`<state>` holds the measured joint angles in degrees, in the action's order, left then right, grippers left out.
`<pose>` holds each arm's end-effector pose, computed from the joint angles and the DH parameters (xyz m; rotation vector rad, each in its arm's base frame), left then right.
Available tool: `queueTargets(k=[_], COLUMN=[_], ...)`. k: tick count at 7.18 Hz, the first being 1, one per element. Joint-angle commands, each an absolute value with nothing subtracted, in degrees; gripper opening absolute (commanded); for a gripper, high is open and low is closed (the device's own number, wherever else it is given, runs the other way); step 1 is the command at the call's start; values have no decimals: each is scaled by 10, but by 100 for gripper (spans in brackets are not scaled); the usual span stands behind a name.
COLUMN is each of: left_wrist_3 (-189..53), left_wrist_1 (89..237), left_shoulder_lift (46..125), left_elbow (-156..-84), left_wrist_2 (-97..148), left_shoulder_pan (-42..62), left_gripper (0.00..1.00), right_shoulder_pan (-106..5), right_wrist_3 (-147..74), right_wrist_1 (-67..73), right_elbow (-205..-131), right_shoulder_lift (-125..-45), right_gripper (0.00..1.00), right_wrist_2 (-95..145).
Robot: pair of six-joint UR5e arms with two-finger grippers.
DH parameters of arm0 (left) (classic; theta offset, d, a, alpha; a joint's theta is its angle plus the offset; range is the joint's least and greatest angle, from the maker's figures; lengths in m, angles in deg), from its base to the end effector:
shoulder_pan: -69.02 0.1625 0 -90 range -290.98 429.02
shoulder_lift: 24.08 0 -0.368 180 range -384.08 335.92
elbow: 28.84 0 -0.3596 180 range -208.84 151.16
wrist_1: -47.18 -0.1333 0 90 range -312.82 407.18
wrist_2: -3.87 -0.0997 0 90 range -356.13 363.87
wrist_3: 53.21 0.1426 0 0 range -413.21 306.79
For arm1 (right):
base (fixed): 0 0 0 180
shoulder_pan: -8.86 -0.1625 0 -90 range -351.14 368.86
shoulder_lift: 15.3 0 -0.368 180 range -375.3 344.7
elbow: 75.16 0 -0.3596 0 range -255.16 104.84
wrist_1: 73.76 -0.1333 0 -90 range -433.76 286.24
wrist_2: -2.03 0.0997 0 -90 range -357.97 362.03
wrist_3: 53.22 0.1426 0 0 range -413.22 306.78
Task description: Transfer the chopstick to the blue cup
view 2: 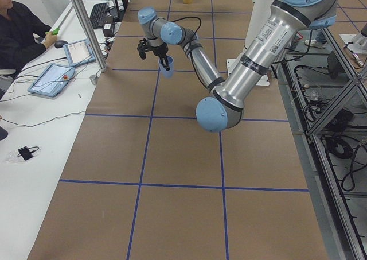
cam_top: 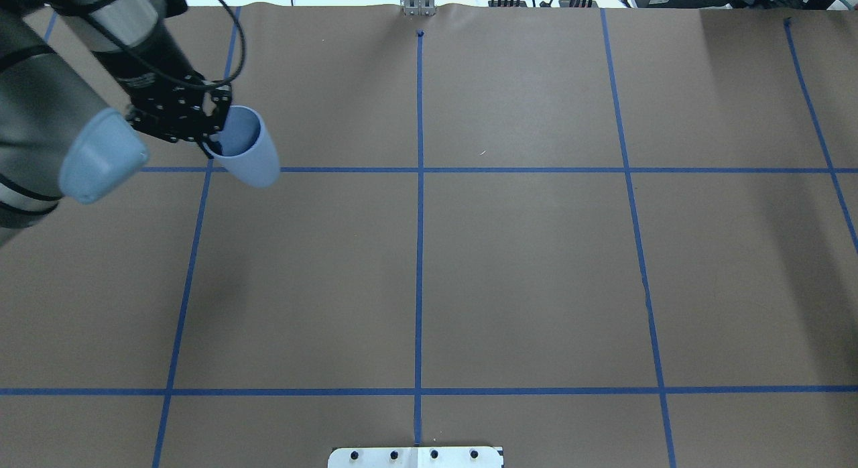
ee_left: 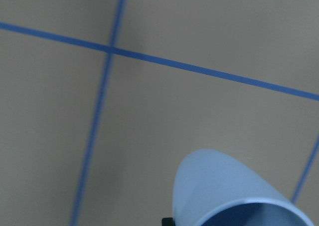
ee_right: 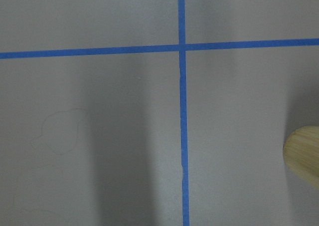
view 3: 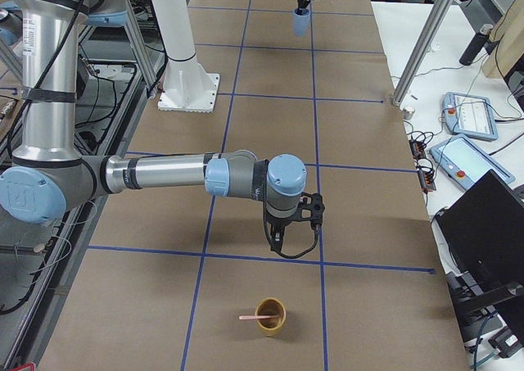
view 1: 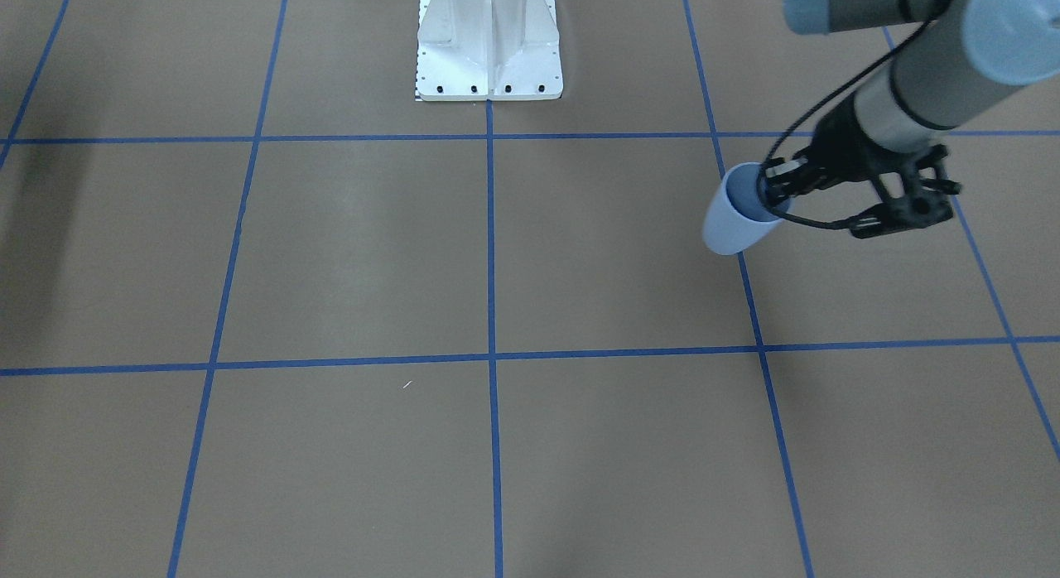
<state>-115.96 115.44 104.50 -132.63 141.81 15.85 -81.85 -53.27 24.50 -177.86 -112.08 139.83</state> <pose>0.3278 -0.4835 0.1968 -0.2986 0.9104 -0.1938 0.0327 -0.4096 0.5906 -0.0329 -0.8344 0.0279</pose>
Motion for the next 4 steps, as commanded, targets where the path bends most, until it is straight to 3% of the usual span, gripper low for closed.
queueTargets(k=[1, 4], left_wrist_3=[-1326, -1363], left_wrist_1=[1279, 1344], left_shoulder_lift=[1106, 1190], left_elbow=[-1246, -1098], left_wrist_2=[1355, 1288], left_shoulder_pan=[253, 288], left_gripper=[0, 0], right_shoulder_pan=[-818, -818], right_wrist_3=[-530, -527], right_wrist_1=[244, 245], right_elbow=[-1781, -1781], right_shoulder_lift=[-1119, -1112], right_gripper=[100, 100], right_wrist_2=[1398, 1400])
